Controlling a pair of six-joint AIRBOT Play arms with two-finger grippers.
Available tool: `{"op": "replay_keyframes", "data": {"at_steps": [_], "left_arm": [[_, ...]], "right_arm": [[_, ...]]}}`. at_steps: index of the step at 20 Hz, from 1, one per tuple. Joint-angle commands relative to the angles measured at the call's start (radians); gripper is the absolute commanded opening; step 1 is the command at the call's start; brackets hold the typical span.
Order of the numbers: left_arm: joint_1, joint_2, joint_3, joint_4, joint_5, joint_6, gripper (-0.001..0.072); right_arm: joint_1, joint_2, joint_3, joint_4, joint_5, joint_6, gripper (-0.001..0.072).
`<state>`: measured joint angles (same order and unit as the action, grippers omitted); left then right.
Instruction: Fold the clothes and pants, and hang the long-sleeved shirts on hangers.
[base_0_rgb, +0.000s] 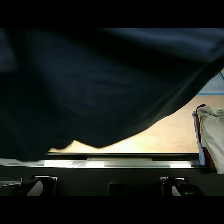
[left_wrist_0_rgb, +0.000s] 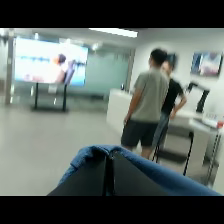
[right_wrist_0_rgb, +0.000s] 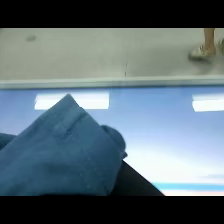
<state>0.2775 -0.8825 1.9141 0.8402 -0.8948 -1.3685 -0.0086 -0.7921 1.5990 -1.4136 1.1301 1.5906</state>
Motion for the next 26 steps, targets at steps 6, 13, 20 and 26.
{"op": "replay_keyframes", "data": {"at_steps": [6,13,20,26], "left_arm": [[-0.049,-0.384,-0.391,0.035,-0.030,0.139,0.0023],[-0.059,-0.703,-0.406,0.032,-0.204,-0.023,0.0026],[0.094,-0.742,-0.399,0.140,-0.638,-0.056,0.0662],[0.233,-0.632,-0.777,0.293,-0.615,-0.024,0.0562]], "right_arm": [[0.001,-0.652,-0.092,0.133,-0.156,0.239,0.0037],[0.001,-0.925,-0.092,0.434,-0.185,0.315,0.0038],[-0.195,-0.791,-0.091,0.208,0.141,0.110,0.0592],[-0.451,-0.673,-0.351,0.110,0.475,0.013,0.0585]]}}
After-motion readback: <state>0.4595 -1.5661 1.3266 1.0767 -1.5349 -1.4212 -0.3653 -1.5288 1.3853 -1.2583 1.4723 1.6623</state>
